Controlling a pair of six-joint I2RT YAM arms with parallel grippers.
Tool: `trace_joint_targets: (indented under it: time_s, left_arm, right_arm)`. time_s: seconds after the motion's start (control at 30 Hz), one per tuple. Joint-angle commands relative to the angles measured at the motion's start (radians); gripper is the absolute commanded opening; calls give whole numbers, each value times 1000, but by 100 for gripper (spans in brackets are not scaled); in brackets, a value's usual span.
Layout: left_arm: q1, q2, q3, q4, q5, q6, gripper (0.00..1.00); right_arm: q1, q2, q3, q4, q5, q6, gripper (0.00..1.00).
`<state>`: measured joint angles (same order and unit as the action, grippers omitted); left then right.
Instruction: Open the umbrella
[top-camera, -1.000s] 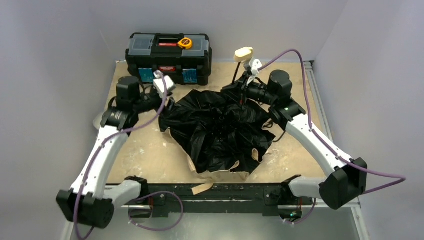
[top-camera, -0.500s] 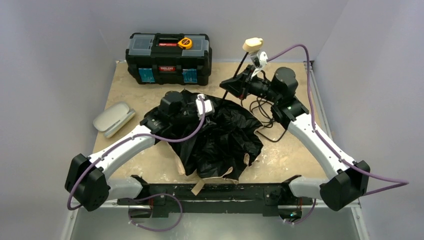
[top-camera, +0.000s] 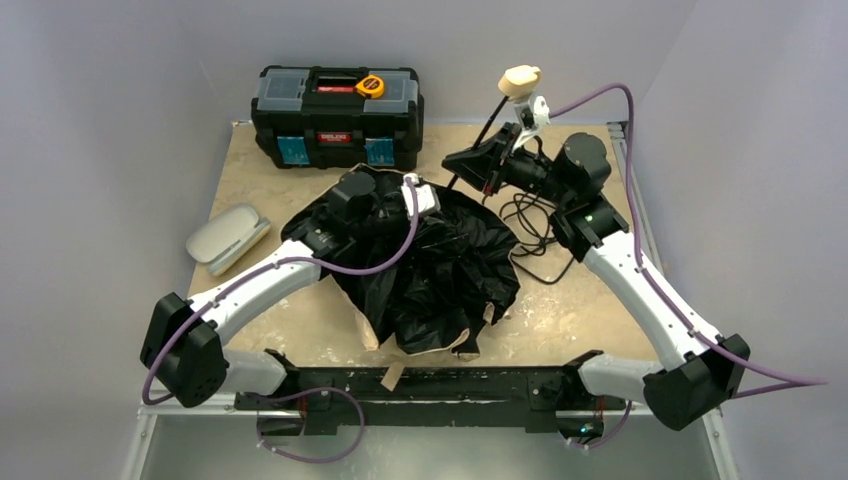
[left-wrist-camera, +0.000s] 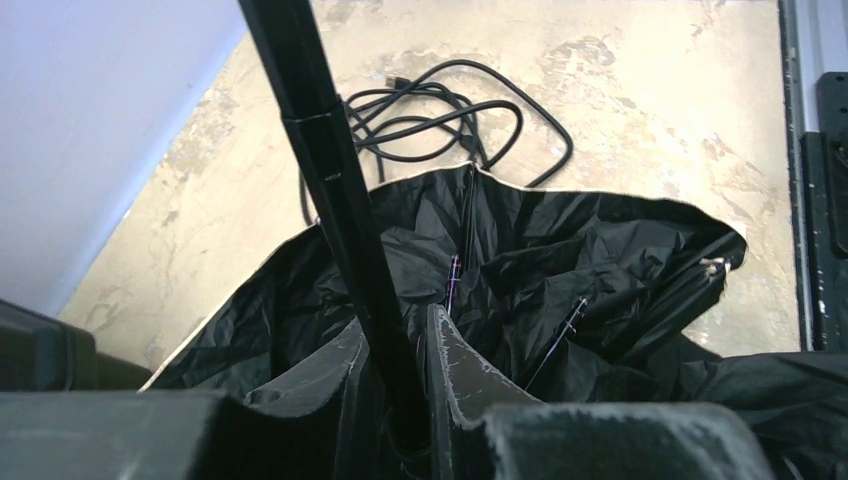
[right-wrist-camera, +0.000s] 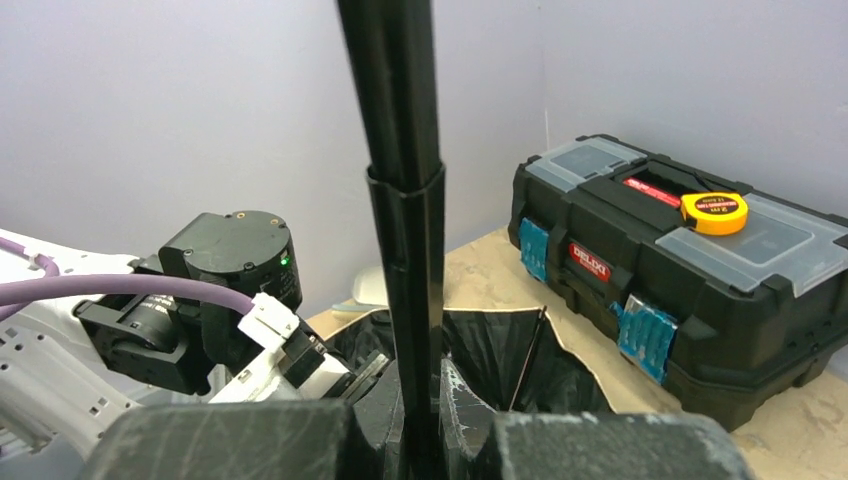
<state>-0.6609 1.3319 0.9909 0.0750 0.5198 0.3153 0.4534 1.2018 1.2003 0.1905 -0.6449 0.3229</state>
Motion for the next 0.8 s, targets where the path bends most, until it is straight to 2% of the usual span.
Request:
trace_joint_targets:
  time_s: [0.0,0.13,0.3,0.53,0.77]
  left_arm:
    - [60,9,-49,-116,-19,75,15]
    - [126,40,-54,-202,-13,92,15]
    - [159,74,-43,-269,-17,139,30]
    - [194,93,-30,-338,-70,164,33]
    - [239,113,-12,-437,-125,205,50]
  right_arm:
    - [4,-9,176,130,14,100,0]
    - [-9,-2,242,132,31,100,0]
    - [-26,0,287,144,54,98,0]
    - [-40,-12,320,148,66,98,0]
    - [-42,-22,364,161,72,102,0]
